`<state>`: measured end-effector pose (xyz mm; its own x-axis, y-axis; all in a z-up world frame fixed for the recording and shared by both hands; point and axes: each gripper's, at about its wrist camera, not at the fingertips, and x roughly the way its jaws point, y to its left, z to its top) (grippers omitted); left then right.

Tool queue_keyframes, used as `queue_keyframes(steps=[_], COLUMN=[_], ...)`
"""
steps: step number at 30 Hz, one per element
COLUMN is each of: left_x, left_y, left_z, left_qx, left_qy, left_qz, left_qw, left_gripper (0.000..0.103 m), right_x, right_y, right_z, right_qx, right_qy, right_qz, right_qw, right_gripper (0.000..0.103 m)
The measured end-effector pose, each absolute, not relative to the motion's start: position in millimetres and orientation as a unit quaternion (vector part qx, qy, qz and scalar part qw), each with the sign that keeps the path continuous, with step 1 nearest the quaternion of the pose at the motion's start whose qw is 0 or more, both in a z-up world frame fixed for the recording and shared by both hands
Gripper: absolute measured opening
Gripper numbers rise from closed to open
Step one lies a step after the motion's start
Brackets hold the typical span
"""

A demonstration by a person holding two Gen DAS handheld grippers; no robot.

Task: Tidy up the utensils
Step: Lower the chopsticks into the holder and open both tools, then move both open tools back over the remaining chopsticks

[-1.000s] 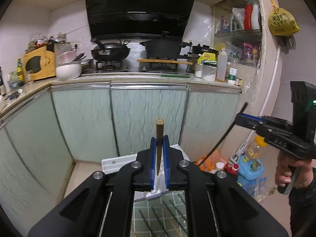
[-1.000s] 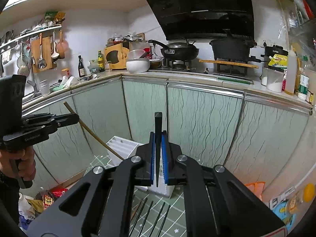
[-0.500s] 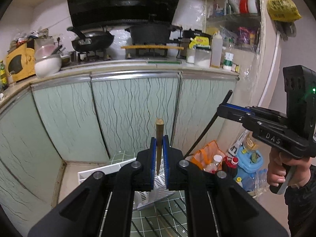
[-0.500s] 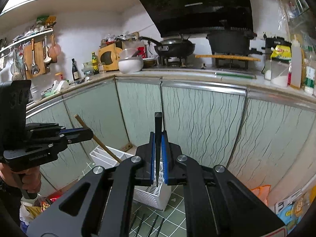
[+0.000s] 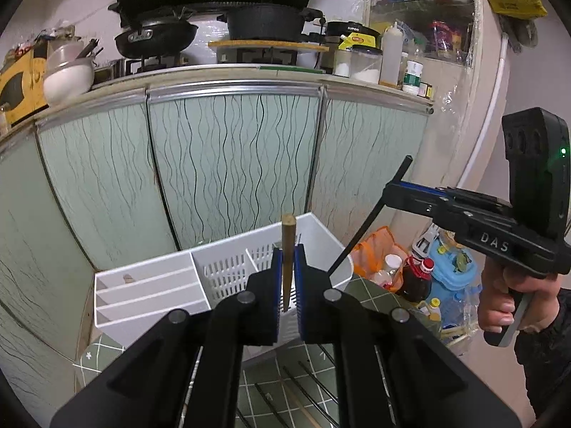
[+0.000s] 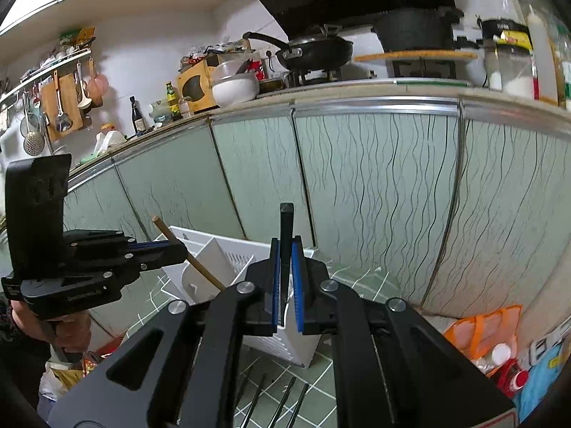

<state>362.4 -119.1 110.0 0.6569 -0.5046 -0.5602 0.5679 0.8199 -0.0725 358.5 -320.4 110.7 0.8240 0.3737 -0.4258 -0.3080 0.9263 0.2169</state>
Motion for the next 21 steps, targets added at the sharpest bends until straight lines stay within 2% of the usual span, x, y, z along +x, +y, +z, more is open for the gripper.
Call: queue_keyframes(steps=[5,6,8,9,10,11,12,13,18,21], left_x=[361,359,356,353,350,346,345,344,325,312], left_y=[-111,-108,-105,-102,-99,-96,-95,-94,-90,-85], left_z=[105,105,107,109,112,114,115,116,118,117], left_qx=[0.045,0.044,0.041,0.039,0.037,0.038,0.04,0.042,0.073,0.085], left_qy=[0.284,0.28,0.276,0.269,0.257,0.252,0.255,0.257,0.25,0.247], left_qz=[-0.285,-0.281,-0.28,-0.275,-0.271,-0.27,-0.265,-0.262,-0.242,-0.229], left_qw=[0.914,0.917,0.918,0.922,0.927,0.929,0.929,0.929,0.934,0.938], left_gripper=[0.01,0.018,0.07,0.094,0.094,0.094,0.095,0.097,0.099,0.099], right_x=[358,356,352,350,348,345,342,338,315,301], right_y=[-320,-320,-323,-326,-328,-330,-331,-332,-330,-328], right_z=[98,97,95,95,95,96,96,97,98,95], right_qx=[0.07,0.068,0.069,0.071,0.074,0.076,0.077,0.076,0.045,0.031], right_qy=[0.254,0.255,0.257,0.256,0.255,0.254,0.253,0.252,0.241,0.244], right_qz=[0.167,0.164,0.158,0.155,0.156,0.157,0.155,0.151,0.133,0.125], right_qw=[0.95,0.951,0.951,0.951,0.951,0.951,0.952,0.953,0.96,0.961], right_gripper=[0.008,0.011,0.025,0.039,0.047,0.048,0.054,0.066,0.094,0.095])
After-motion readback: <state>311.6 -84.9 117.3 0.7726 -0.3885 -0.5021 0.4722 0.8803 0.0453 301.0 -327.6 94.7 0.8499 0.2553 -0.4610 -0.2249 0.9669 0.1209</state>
